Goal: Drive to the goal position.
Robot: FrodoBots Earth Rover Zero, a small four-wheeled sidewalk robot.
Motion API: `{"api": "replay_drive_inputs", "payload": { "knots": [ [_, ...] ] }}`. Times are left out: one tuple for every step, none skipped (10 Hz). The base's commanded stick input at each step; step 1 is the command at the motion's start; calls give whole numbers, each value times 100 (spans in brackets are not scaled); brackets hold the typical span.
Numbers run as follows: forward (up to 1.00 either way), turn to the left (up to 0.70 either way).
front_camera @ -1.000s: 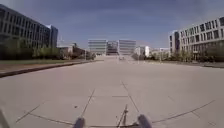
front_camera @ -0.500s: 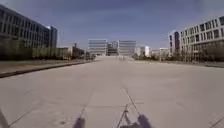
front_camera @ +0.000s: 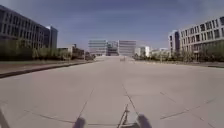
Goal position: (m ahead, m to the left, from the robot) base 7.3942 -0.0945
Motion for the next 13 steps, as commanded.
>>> {"api": "replay_drive_inputs", "payload": {
  "knots": [
    [70,0],
    [70,0],
    [70,0],
    [70,0],
    [70,0],
    [70,0],
    [70,0],
    [70,0],
    [70,0],
    [70,0],
    [70,0],
    [70,0],
    [70,0]
  ]
}}
